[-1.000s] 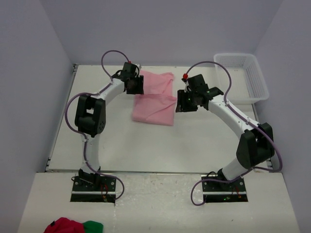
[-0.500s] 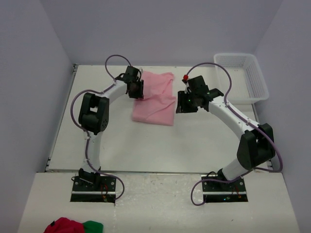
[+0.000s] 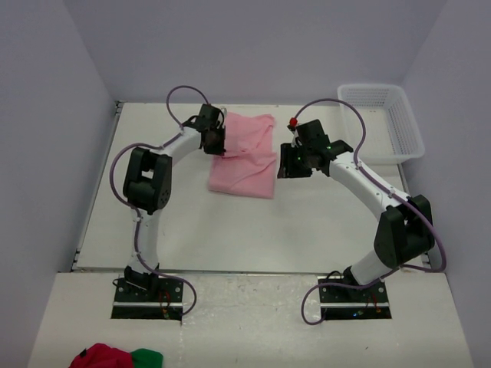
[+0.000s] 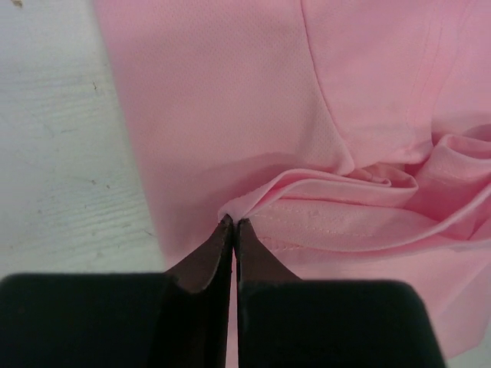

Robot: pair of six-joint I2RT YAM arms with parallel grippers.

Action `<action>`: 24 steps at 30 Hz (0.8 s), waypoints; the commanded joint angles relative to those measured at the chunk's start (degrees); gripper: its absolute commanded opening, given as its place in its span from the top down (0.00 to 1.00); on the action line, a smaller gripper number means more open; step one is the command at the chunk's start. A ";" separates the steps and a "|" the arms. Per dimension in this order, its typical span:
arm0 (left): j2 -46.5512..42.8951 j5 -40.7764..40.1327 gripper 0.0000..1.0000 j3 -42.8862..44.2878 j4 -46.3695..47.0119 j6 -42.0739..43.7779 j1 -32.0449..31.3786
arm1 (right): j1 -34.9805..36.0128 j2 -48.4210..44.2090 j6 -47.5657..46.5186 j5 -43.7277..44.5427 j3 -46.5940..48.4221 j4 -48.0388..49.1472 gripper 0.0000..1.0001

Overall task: Fold and stack the t-shirts
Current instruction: Fold the folded rectangular tshirt in 1/3 of the way

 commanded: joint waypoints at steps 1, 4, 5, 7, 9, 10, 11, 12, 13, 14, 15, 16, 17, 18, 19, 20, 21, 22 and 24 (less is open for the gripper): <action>-8.10 -1.57 1.00 -2.00 2.92 0.22 -1.06 | -0.12 -0.79 0.64 0.36 -0.62 1.76 0.53; -11.79 -2.53 1.00 -3.42 3.27 0.13 -1.23 | -0.03 -0.44 0.56 0.01 -0.44 1.84 0.53; -13.02 -2.80 1.00 -3.69 3.27 0.13 -1.24 | -0.03 -0.44 0.73 -0.16 -0.44 2.02 0.53; -13.82 -3.32 1.00 -3.69 3.19 0.22 -1.24 | -0.03 -0.17 0.73 -0.52 -0.44 2.11 0.53; -13.65 -4.12 1.00 -3.08 2.75 0.57 -1.24 | 0.05 -0.09 0.73 -0.52 -0.35 2.02 0.54; -13.39 -4.21 1.00 -2.20 1.96 0.57 -1.24 | 0.05 -0.08 0.73 -0.52 -0.35 2.11 0.53; -12.51 -5.86 1.00 -1.85 1.69 0.66 -1.24 | 0.05 -0.08 0.65 -0.43 -0.26 1.85 0.53; -12.07 -5.96 1.00 -1.58 1.69 0.75 -1.24 | 0.05 0.00 0.56 -0.43 -0.09 1.67 0.53; -11.63 -6.05 1.00 -1.14 1.69 0.84 -1.15 | 0.05 0.00 0.47 -0.34 -0.26 1.67 0.53; -10.50 -6.66 1.00 -0.79 1.52 0.75 -1.15 | 0.14 0.00 0.47 -0.08 -0.26 1.67 0.53; -9.70 -6.93 1.00 -0.27 1.34 0.84 -1.15 | 0.14 0.09 0.38 -0.08 -0.18 1.58 0.53; -9.08 -7.10 1.00 0.52 1.43 1.01 -1.06 | 0.14 0.18 0.38 -0.17 -0.26 1.49 0.53; -7.86 -7.63 1.00 0.88 1.34 1.01 -0.97 | 0.14 0.09 0.38 -0.08 -0.35 1.84 0.53; -7.24 -7.81 1.00 0.97 1.43 0.93 -0.88 | 0.05 0.27 0.29 -0.17 -0.44 1.76 0.53; -6.62 -7.72 1.00 1.32 1.95 0.84 -0.54 | 0.05 0.62 0.29 -0.43 0.08 1.49 0.53; -5.40 -8.24 1.00 1.58 2.13 0.66 -0.36 | 0.23 1.23 0.29 -0.52 0.26 1.32 0.53; -4.69 -8.68 1.00 1.67 2.39 0.49 -0.10 | 0.23 1.50 0.21 -0.52 0.26 1.40 0.53; -3.99 -8.69 1.00 2.37 2.05 0.05 0.52 | 0.40 1.76 0.12 -0.60 0.52 1.40 0.53; -3.10 -8.51 1.00 2.12 2.91 -0.30 0.96 | 0.49 3.16 0.12 -0.78 0.70 1.75 0.53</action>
